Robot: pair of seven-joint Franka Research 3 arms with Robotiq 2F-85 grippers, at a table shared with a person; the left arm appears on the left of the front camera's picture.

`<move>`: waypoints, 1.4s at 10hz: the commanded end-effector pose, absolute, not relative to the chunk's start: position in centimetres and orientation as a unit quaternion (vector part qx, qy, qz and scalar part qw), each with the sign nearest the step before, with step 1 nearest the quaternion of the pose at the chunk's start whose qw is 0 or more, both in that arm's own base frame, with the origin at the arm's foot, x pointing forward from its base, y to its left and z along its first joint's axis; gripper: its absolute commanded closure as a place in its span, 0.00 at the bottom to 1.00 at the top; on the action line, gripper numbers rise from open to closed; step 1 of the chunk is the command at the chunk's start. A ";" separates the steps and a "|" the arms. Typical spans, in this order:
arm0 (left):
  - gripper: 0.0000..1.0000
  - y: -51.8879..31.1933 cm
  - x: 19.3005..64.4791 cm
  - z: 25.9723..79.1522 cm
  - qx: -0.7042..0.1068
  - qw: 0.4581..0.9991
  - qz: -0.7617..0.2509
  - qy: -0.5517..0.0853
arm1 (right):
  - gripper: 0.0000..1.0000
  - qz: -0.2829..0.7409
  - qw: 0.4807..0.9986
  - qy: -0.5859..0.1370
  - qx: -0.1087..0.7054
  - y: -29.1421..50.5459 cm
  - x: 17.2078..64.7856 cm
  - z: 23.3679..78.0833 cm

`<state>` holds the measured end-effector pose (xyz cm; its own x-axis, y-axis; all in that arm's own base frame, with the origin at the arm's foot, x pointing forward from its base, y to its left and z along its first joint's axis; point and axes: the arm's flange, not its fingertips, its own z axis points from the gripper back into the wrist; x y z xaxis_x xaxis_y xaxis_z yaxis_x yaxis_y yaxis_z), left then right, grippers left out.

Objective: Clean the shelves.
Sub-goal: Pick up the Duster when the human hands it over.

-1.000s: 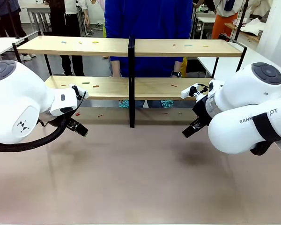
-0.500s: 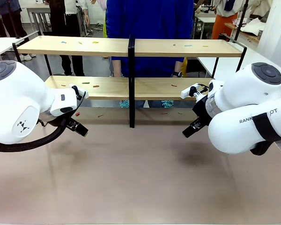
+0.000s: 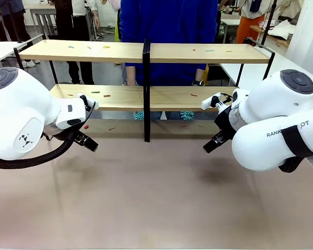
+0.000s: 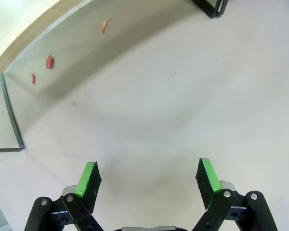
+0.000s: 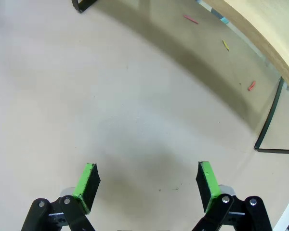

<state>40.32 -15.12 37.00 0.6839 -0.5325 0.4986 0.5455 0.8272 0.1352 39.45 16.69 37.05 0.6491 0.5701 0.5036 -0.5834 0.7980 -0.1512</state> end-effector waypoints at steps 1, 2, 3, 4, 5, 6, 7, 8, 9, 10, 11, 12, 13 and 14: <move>0.00 -15.1 40.3 37.0 -0.012 0.917 -0.294 -0.268 | 0.00 0.317 0.908 -0.273 0.013 16.7 39.5 37.1; 0.00 -15.1 40.3 37.0 -0.012 0.917 -0.294 -0.268 | 0.00 0.318 0.908 -0.273 0.012 16.7 39.4 37.1; 0.00 -15.1 40.3 37.0 -0.012 0.918 -0.294 -0.268 | 0.00 0.342 0.909 -0.236 0.032 16.7 39.9 37.7; 0.00 -13.8 37.0 41.3 -0.020 0.903 -0.291 -0.316 | 0.00 0.351 0.897 -0.267 0.023 16.3 37.8 41.9; 0.00 -12.2 32.5 46.3 -0.013 0.883 -0.295 -0.365 | 0.00 0.348 0.884 -0.310 0.022 15.3 34.8 47.4; 0.00 -10.1 27.0 50.6 -0.011 0.850 -0.306 -0.428 | 0.00 0.374 0.860 -0.345 0.035 14.2 30.5 52.8; 0.00 -8.2 21.5 53.4 -0.005 0.811 -0.318 -0.491 | 0.00 0.374 0.836 -0.401 0.008 13.1 26.3 56.6; 0.00 -6.8 17.2 54.0 -0.020 0.782 -0.324 -0.532 | 0.00 0.367 0.812 -0.454 -0.001 12.1 22.4 58.5; 0.00 -6.3 16.6 53.3 -0.004 0.797 -0.304 -0.522 | 0.00 0.354 0.795 -0.491 -0.022 11.5 21.1 58.2; 0.00 -12.8 31.9 60.0 -0.006 0.813 -0.301 -0.498 | 0.00 0.354 0.840 -0.411 0.007 15.1 29.1 58.8; 0.00 -12.8 31.9 60.0 -0.006 0.813 -0.301 -0.498 | 0.00 0.352 0.815 -0.460 -0.003 13.8 25.2 63.0; 0.00 -10.9 26.6 64.7 -0.006 0.792 -0.300 -0.531 | 0.00 0.356 0.837 -0.415 0.027 14.5 27.9 61.8; 0.00 -11.7 26.7 65.0 -0.030 0.807 -0.308 -0.503 | 0.00 0.309 0.854 -0.417 0.046 14.9 28.4 62.7; 0.00 -11.9 26.1 66.2 -0.055 0.826 -0.282 -0.484 | 0.00 0.268 0.863 -0.425 0.060 14.9 28.1 64.3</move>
<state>27.49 -11.99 64.37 0.3165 -0.4606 0.8293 0.5134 0.8183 0.2586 27.77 14.33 62.07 0.4494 0.5112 0.7326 -0.5646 0.7980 -0.2105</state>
